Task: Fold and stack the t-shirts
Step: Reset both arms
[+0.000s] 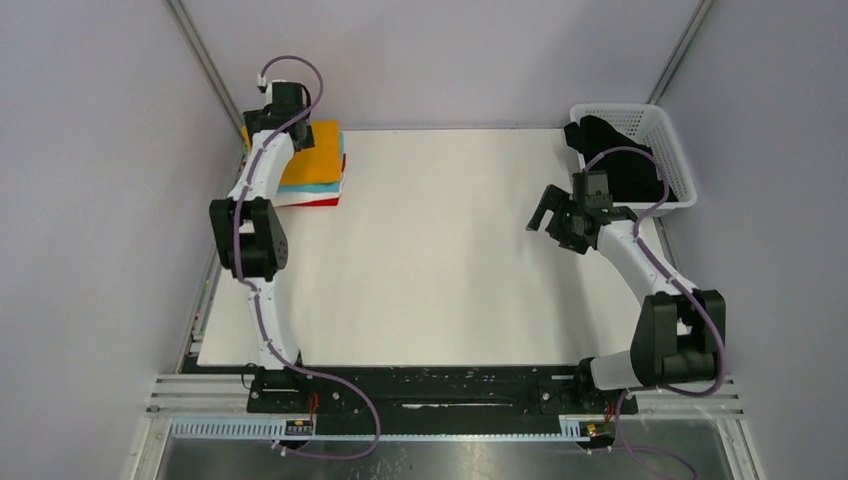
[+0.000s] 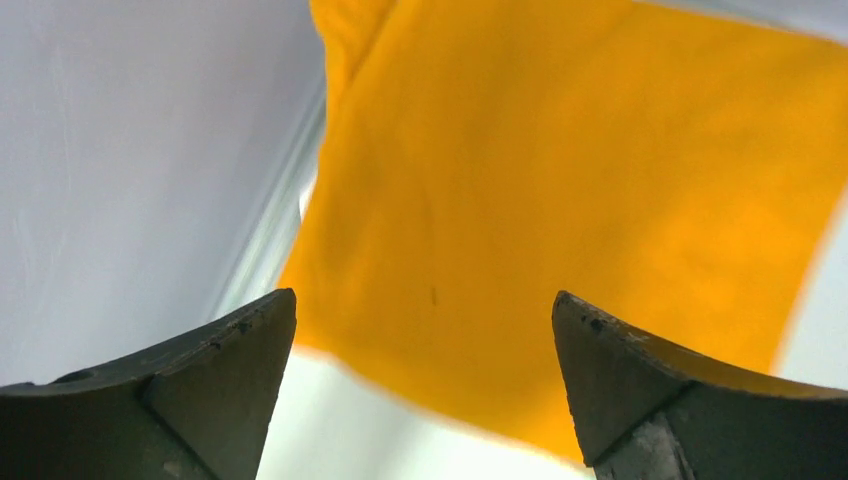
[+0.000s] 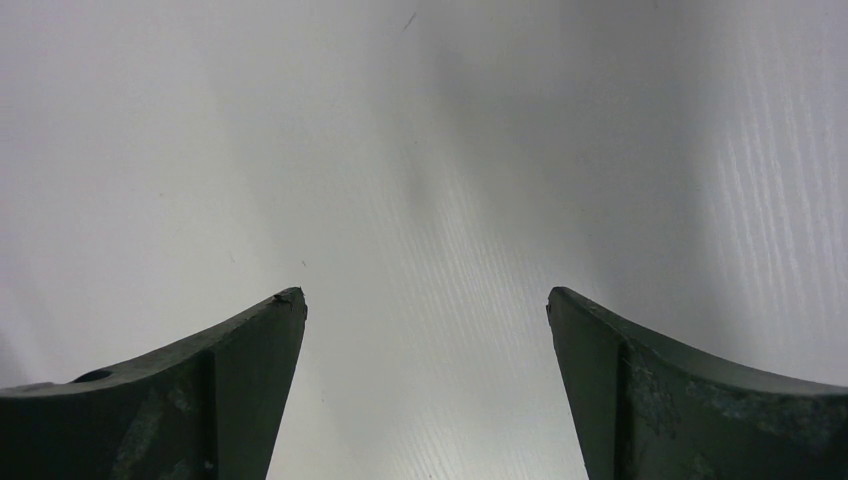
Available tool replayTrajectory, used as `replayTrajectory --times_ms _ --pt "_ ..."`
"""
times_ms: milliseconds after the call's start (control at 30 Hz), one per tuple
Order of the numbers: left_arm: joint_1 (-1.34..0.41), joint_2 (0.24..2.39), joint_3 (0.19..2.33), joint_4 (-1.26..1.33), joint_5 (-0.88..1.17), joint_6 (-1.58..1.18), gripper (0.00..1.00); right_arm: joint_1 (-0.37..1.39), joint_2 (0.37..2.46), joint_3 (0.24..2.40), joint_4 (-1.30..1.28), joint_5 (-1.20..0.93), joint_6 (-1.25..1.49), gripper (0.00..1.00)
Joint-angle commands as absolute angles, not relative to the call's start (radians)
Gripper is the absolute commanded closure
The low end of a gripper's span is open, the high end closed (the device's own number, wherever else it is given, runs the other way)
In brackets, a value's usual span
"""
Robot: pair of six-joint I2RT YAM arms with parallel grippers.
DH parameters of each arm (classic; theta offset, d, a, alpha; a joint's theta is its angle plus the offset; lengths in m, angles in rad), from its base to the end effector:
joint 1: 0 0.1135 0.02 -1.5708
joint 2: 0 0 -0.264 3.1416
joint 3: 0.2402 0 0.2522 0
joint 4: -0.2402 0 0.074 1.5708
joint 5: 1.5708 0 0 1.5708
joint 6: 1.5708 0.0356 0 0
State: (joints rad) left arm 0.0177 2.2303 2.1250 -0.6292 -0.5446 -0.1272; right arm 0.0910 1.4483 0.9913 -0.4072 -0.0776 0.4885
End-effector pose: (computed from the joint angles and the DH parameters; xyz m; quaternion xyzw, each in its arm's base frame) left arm 0.5088 0.0275 0.2861 -0.1726 0.8700 0.2240 0.4040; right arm 0.3036 0.0305 0.2380 0.1720 0.9217 0.1337 0.3209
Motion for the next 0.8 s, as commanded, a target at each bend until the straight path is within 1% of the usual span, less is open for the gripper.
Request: replayTrajectory --times_ms 0,67,200,300,433,533,633,767 --pt "-0.041 1.849 1.854 -0.510 -0.459 -0.277 0.01 0.095 1.310 0.921 -0.332 -0.039 0.465 0.01" --pt "-0.054 1.679 1.642 -0.420 -0.367 -0.332 0.01 0.095 1.260 0.873 -0.284 -0.040 0.450 0.01" --pt "-0.061 1.351 1.153 -0.205 -0.137 -0.428 0.01 0.095 1.154 0.773 -0.180 -0.007 0.403 0.01" --pt "-0.076 1.155 0.922 -0.136 -0.050 -0.423 0.01 0.095 1.067 0.684 -0.093 0.032 0.369 0.01" --pt "-0.087 0.967 0.709 -0.121 -0.081 -0.385 0.01 0.095 0.960 0.569 0.036 0.076 0.345 0.01" --pt "-0.088 0.844 0.603 -0.070 -0.089 -0.390 0.01 0.095 0.905 0.478 0.131 0.121 0.343 0.01" --pt "-0.088 0.762 0.540 -0.006 -0.067 -0.371 0.01 0.095 0.871 0.421 0.208 0.145 0.318 0.01" --pt "-0.089 0.722 0.518 0.018 -0.067 -0.376 0.01 0.095 0.830 0.380 0.260 0.127 0.307 0.01"
